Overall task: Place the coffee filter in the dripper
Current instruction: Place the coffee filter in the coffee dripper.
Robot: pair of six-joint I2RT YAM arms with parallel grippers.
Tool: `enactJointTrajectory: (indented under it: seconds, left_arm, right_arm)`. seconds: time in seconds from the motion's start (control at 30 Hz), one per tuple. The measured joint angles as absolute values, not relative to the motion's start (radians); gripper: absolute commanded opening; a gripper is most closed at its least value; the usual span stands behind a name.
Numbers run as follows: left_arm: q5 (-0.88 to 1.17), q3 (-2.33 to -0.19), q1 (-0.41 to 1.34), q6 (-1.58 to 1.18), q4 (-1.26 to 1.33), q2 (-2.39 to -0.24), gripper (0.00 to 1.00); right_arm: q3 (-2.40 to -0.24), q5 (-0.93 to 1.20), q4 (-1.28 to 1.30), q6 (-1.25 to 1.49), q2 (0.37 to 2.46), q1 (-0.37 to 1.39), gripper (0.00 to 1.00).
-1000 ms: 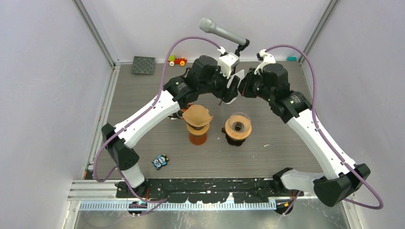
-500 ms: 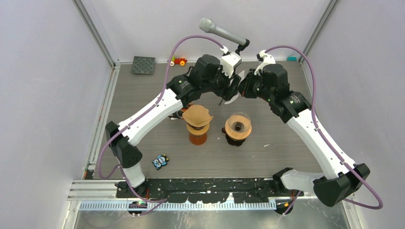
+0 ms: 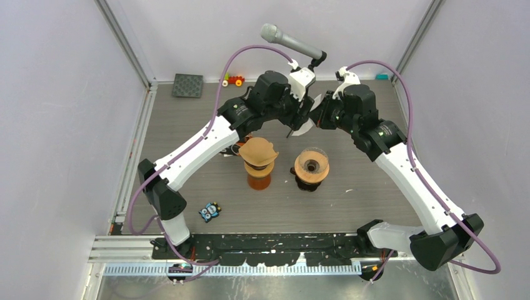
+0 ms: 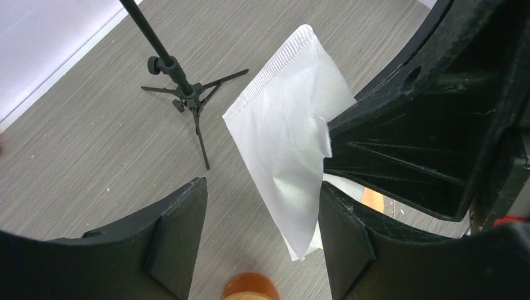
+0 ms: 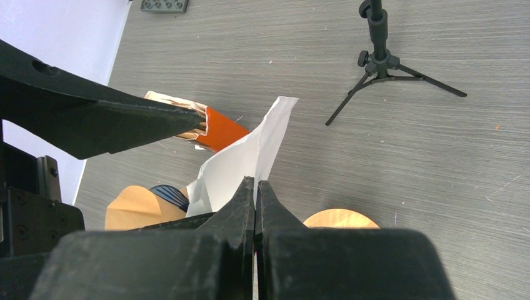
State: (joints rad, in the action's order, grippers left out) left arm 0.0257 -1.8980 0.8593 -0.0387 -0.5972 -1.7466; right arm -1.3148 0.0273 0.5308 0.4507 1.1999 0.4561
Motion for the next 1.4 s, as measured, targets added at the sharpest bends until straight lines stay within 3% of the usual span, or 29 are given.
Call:
enactJointTrajectory:
  seconds: [0.77,1.2,1.4]
  left_arm:
    - [-0.045,-1.937,0.86,0.064,-0.599,-1.747,0.69]
    - [-0.036,-1.937,0.86,0.086,-0.599,-1.769,0.59]
    - [-0.023,-1.937,0.86,0.083,-0.6,-1.785,0.46]
  right_arm:
    - [-1.312,0.052,0.532,0.439,1.207,0.456,0.0]
    - [-1.312,0.077,0.532,0.439,1.207,0.456,0.0]
    - [-1.311,0.08,0.531,0.438,1.207,0.456,0.0]
